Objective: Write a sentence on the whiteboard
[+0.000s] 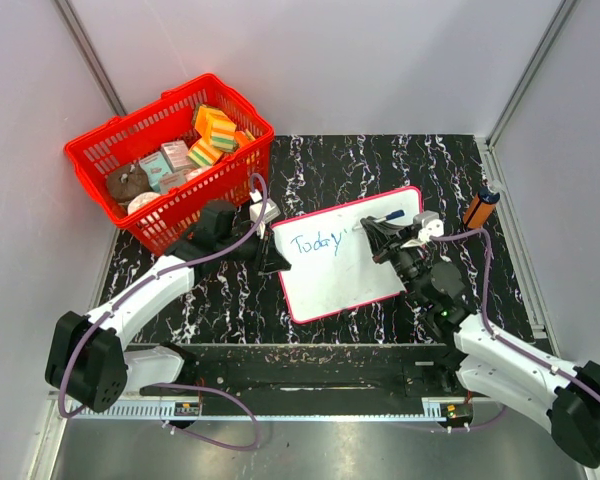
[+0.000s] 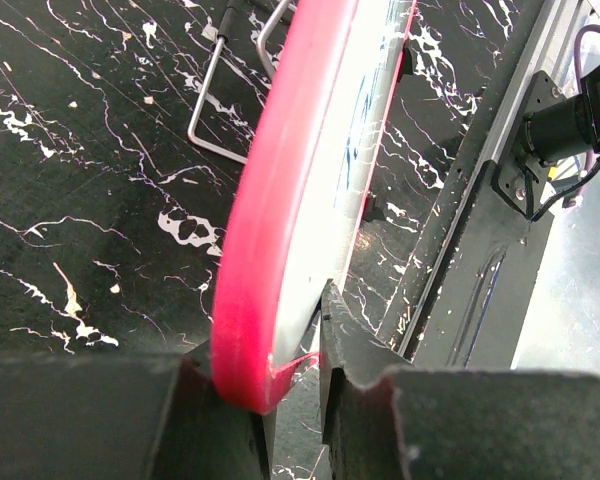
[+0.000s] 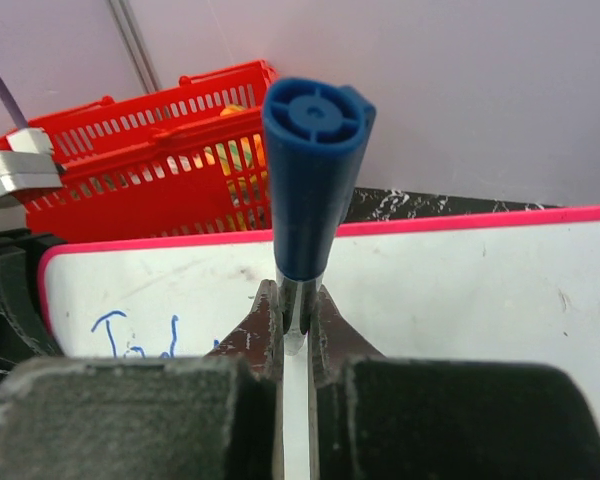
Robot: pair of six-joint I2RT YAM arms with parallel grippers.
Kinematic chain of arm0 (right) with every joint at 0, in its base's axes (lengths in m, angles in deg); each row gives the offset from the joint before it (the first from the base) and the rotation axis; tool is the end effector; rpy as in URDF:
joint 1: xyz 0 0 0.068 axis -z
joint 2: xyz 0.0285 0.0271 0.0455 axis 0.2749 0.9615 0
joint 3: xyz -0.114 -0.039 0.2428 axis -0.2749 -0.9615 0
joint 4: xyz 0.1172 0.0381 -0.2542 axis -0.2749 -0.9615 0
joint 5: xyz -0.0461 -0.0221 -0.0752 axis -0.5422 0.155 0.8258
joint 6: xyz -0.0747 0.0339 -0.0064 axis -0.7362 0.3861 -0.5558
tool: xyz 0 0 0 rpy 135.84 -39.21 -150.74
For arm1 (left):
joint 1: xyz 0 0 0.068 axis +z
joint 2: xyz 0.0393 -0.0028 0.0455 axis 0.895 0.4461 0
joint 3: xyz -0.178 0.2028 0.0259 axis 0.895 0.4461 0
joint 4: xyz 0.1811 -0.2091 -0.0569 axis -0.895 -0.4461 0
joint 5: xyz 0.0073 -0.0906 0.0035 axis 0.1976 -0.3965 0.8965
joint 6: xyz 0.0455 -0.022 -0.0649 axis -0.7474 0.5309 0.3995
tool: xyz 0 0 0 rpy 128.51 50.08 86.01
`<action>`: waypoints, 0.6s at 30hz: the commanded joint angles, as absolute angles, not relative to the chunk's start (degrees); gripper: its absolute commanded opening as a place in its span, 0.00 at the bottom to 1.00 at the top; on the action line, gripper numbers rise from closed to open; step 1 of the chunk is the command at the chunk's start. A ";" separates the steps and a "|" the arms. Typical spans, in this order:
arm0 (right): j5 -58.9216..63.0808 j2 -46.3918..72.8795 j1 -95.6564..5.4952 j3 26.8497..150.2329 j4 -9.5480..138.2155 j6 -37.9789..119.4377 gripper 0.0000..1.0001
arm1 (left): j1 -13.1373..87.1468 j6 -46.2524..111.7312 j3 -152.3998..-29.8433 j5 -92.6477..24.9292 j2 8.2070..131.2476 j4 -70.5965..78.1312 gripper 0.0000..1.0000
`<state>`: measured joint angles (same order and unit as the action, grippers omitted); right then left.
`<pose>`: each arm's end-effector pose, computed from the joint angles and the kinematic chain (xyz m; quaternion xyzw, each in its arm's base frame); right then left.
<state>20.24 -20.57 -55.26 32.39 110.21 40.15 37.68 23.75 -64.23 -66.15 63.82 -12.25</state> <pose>0.1973 0.1446 0.2780 -0.0967 0.5855 0.2608 0.7615 0.2475 -0.1716 0.2248 0.3184 0.7958 -0.4028 0.3211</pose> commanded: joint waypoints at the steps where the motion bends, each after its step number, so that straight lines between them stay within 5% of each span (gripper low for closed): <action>1: 23.43 -19.15 -54.98 34.70 110.10 39.36 0.00 | 37.75 8.15 -61.84 -43.26 66.83 -16.27 0.00; 18: 19.75 -17.30 -54.98 34.09 113.18 41.21 0.00 | 37.05 8.06 -61.84 -43.53 67.09 -16.35 0.00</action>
<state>21.75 -17.86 -55.26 32.39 110.80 40.44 37.31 23.82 -64.23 -65.85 63.82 -12.23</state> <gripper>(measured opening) 0.067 0.209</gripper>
